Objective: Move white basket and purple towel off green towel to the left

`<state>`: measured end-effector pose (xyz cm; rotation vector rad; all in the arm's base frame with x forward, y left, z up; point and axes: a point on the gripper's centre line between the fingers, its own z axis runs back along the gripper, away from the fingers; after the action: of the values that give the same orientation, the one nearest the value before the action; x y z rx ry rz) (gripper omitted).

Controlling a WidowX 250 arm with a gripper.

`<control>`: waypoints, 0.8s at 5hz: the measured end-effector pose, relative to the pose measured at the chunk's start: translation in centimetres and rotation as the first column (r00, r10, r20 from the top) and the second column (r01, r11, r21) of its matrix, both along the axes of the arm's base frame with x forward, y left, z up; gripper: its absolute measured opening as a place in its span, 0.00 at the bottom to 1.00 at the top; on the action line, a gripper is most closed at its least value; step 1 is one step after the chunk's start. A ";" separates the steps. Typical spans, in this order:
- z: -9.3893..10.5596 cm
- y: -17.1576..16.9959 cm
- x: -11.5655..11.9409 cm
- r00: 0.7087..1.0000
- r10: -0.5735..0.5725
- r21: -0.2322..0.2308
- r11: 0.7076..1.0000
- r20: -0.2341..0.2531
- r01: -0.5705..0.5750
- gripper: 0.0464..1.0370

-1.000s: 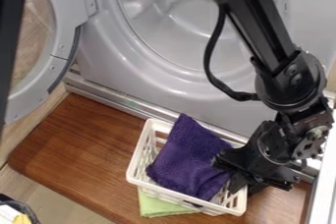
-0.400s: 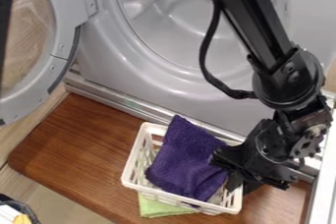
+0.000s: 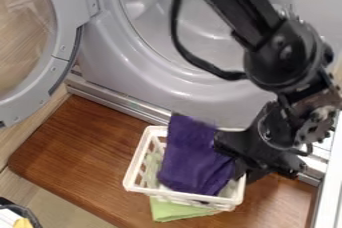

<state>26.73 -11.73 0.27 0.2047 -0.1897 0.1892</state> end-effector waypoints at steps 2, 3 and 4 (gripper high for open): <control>2.6 2.9 -0.8 0.998 0.043 0.014 0.999 0.035 -0.044 0.05; 3.7 4.7 -1.3 0.994 0.090 0.038 0.995 0.060 -0.093 0.05; 3.9 6.6 -1.7 0.989 0.132 0.049 0.990 0.059 -0.135 0.05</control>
<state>25.06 -5.12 4.19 0.2650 -0.2370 0.3239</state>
